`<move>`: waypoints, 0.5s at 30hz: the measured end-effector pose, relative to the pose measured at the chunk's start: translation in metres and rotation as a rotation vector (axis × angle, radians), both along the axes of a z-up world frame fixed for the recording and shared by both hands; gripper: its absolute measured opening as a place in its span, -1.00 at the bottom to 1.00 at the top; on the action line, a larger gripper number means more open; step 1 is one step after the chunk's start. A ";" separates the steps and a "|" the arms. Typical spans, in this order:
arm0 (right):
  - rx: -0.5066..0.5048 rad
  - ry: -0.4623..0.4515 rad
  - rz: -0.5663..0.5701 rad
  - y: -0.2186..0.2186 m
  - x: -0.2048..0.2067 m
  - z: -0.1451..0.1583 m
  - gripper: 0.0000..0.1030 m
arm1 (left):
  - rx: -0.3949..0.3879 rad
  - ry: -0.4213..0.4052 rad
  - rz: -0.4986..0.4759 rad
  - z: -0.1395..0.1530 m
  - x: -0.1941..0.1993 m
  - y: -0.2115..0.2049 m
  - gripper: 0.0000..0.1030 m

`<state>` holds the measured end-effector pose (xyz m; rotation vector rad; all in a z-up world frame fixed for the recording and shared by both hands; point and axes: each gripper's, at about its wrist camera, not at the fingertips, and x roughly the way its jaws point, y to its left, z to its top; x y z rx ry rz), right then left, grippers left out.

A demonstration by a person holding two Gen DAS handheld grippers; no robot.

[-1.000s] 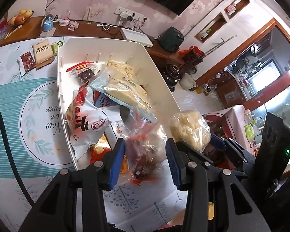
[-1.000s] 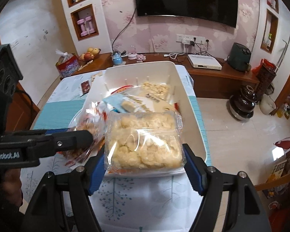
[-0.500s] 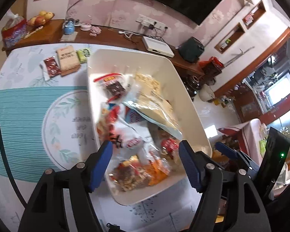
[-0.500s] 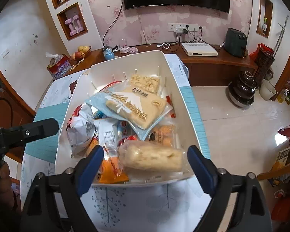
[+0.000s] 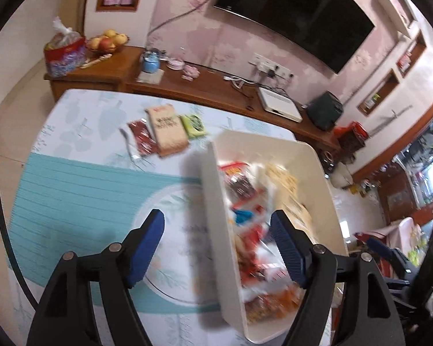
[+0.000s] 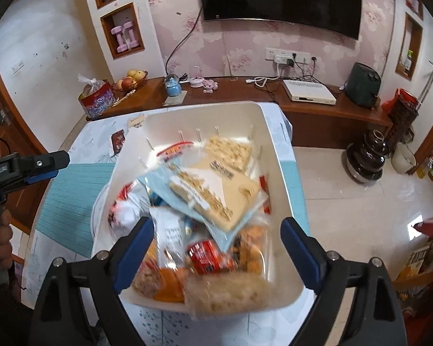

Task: Organize snacks
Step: 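Move both tools back toward the wrapper, cracker bag and green pack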

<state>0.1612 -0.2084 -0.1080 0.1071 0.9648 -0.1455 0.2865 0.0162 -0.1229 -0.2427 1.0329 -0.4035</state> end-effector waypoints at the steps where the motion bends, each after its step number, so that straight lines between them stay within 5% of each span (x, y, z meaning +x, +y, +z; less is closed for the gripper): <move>1: 0.006 0.003 0.004 0.001 0.007 0.003 0.75 | 0.007 0.001 0.010 -0.001 0.006 0.004 0.46; 15: 0.192 0.067 -0.055 0.001 0.130 0.032 0.75 | 0.056 0.083 0.113 -0.028 0.102 0.045 0.46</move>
